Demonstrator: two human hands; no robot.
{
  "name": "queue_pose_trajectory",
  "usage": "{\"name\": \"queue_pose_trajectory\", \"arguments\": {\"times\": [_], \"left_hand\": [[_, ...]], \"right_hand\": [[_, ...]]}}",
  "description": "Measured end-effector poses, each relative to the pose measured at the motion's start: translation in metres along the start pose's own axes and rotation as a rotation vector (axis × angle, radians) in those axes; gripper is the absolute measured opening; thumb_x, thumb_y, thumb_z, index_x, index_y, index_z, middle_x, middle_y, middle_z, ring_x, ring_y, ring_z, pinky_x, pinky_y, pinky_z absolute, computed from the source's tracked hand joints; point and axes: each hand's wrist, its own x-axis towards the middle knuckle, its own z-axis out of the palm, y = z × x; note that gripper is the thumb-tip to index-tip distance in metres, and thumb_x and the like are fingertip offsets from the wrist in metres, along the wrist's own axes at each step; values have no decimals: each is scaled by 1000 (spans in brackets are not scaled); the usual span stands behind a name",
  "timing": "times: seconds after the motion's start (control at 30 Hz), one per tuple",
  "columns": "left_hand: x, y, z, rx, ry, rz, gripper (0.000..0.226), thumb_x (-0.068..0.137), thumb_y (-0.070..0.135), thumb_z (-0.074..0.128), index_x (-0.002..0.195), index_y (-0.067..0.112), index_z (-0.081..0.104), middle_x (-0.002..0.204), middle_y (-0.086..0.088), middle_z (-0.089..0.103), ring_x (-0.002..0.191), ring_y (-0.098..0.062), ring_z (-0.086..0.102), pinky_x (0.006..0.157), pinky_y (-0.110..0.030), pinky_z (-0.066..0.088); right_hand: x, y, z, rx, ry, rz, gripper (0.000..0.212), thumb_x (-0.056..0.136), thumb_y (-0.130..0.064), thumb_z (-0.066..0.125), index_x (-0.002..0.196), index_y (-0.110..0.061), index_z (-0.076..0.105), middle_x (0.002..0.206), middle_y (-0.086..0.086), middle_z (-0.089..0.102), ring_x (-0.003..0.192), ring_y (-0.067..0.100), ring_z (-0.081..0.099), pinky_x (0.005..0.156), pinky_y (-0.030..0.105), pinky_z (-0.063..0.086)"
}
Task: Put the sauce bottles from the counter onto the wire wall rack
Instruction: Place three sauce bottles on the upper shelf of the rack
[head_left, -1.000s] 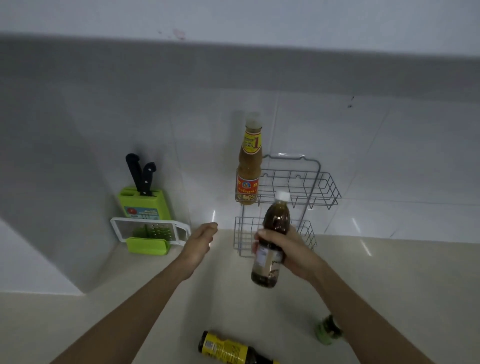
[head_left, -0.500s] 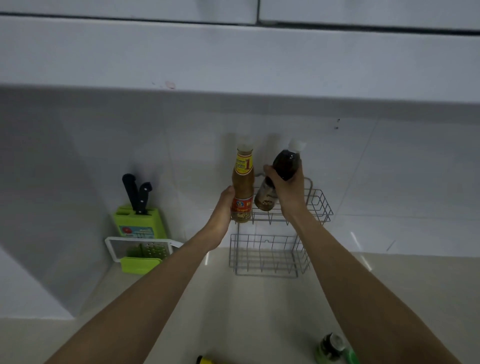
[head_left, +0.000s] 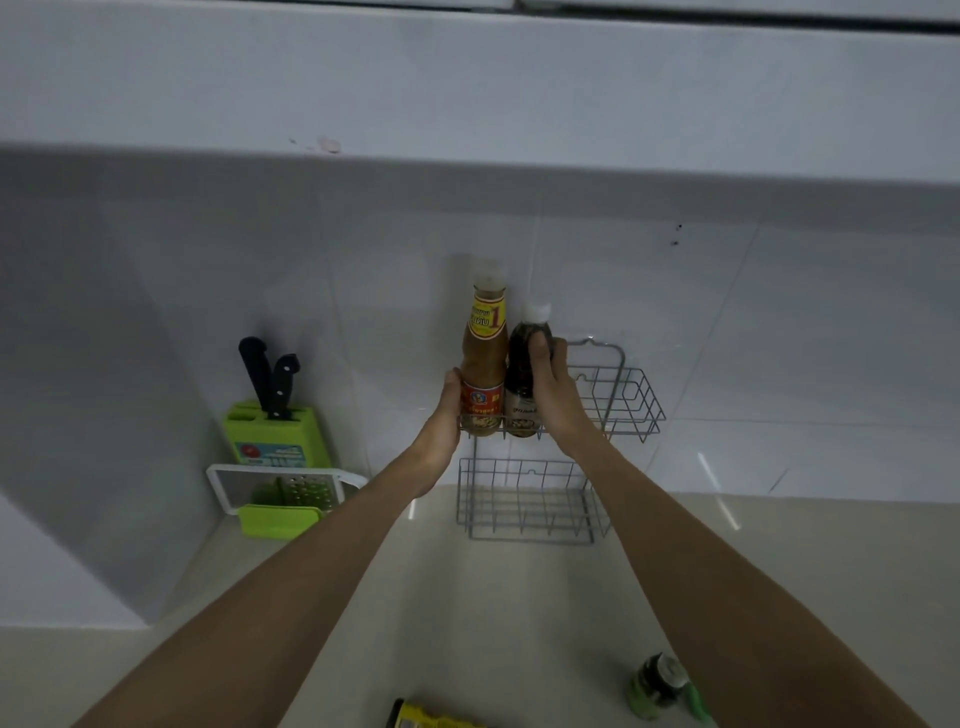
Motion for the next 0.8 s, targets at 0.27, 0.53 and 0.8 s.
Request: {"name": "queue_pose_trajectory", "arguments": {"times": [0.27,0.53,0.8], "left_hand": [[-25,-15,-18,111,91,-25,68,94,64,9,152,31,5,163,9,4,149,-10,6,123,-41,4],[-79,-99,-71,63,322,-197,74,85,71,28,145,28,38,154,4,33,142,-13,28,120,-39,15],[-90,-119,-82,32,284,-275,56,100,51,23,143,21,41,151,-4,40,143,-20,30,119,-39,17]], "right_hand": [[-50,25,6,-218,442,-419,41,97,-35,46,130,-11,42,125,6,50,114,20,50,96,28,43],[-155,143,32,-1048,-1101,64,65,73,-64,66,112,-13,57,112,12,63,100,25,57,80,35,48],[-190,174,62,-1299,-1279,-263,69,74,-54,74,117,-3,53,111,19,56,98,36,57,68,35,35]]}}
